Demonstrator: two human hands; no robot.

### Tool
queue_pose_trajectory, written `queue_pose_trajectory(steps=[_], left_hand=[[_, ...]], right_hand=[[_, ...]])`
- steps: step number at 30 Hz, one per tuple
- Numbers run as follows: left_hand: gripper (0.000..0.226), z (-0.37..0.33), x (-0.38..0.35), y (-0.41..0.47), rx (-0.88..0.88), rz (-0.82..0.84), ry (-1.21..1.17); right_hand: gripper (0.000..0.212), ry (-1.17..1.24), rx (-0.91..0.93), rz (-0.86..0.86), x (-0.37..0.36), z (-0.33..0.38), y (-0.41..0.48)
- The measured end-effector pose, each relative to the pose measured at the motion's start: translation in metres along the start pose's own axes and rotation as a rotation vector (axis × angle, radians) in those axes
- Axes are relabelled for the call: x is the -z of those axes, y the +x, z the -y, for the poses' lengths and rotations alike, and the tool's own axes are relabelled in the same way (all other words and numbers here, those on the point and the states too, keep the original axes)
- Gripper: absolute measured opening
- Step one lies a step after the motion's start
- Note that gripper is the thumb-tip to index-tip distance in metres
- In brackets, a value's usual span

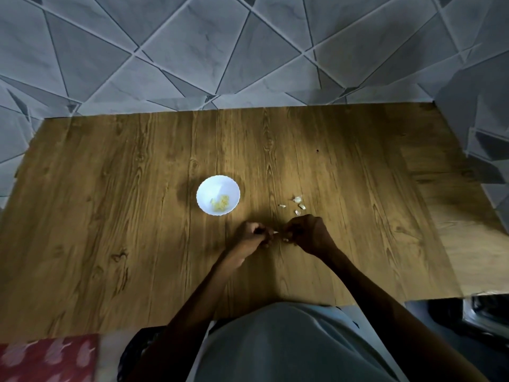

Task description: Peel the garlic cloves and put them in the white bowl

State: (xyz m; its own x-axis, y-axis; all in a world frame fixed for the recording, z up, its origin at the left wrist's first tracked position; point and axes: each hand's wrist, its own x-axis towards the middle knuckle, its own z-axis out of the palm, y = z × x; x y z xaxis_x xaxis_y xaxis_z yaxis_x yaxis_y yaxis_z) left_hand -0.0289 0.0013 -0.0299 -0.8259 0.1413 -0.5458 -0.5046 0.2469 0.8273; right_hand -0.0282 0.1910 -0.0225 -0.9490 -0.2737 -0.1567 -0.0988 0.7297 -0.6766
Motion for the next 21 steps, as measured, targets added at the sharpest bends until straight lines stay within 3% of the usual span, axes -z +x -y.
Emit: queue_pose_trajectory(steps=[11, 17, 21], left_hand=[[0.011, -0.003, 0.008, 0.002, -0.030, 0.016, 0.034], [0.010, -0.009, 0.010, 0.001, 0.138, 0.135, -0.181], [0.013, -0.021, 0.013, 0.000, 0.342, 0.228, -0.485]], right_hand=[[0.013, 0.259, -0.177, 0.003, 0.004, 0.014, 0.004], [0.003, 0.105, 0.046, -0.040, 0.007, 0.007, 0.010], [0.003, 0.069, 0.251, -0.065, 0.012, 0.011, 0.008]])
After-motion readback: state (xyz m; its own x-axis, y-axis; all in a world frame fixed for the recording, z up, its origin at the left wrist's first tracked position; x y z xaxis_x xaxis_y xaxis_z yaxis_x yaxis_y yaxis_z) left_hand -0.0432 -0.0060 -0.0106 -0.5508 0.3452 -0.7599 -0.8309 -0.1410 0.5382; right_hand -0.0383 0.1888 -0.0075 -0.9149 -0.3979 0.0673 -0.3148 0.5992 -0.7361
